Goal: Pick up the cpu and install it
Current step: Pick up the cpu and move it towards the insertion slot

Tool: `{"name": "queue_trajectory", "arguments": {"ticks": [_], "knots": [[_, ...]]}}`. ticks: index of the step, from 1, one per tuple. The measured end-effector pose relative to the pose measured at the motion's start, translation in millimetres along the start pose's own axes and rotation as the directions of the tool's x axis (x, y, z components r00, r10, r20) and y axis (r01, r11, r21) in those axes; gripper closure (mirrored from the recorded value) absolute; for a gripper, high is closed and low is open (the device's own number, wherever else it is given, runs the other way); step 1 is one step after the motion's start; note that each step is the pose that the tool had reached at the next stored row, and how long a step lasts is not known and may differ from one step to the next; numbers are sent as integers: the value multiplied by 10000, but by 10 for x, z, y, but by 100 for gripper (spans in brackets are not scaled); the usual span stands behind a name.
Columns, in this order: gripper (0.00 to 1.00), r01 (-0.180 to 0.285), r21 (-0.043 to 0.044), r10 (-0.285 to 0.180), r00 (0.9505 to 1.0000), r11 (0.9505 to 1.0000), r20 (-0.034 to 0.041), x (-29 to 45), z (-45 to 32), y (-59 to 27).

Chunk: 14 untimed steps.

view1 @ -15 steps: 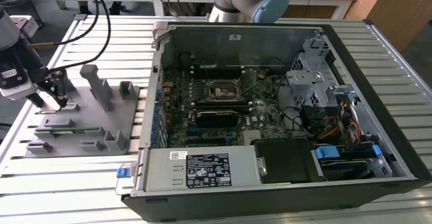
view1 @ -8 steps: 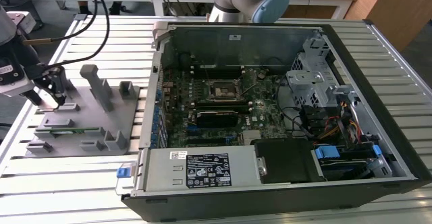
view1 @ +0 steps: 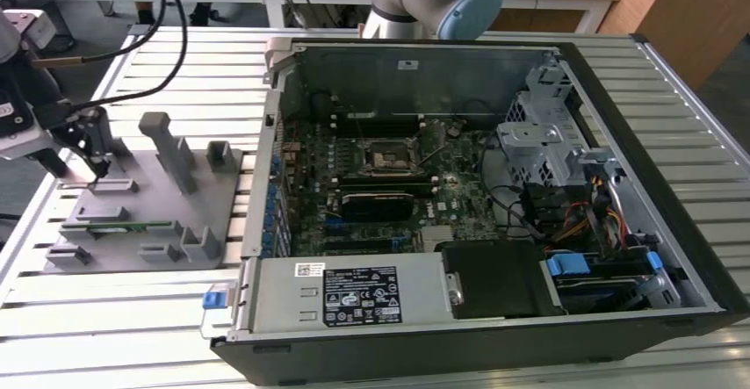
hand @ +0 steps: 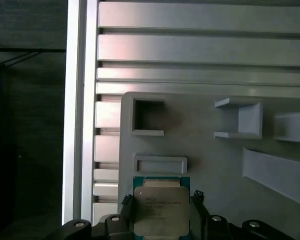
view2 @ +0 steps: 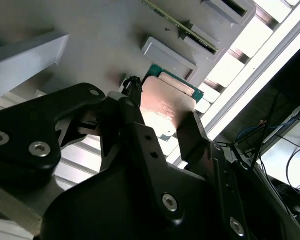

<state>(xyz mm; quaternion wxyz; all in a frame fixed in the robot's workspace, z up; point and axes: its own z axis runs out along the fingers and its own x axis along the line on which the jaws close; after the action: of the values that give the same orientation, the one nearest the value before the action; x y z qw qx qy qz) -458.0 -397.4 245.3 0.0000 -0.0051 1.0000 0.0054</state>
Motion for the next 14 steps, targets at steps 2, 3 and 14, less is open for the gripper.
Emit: {"name": "queue_trajectory", "arguments": {"ticks": [2,3,14], "knots": [[47,0,0,0,10000,10000,1,0,-52,1],[47,0,-1,0,10000,10000,1,0,-94,1],[47,0,-2,0,10000,10000,1,0,-592,7]]}}
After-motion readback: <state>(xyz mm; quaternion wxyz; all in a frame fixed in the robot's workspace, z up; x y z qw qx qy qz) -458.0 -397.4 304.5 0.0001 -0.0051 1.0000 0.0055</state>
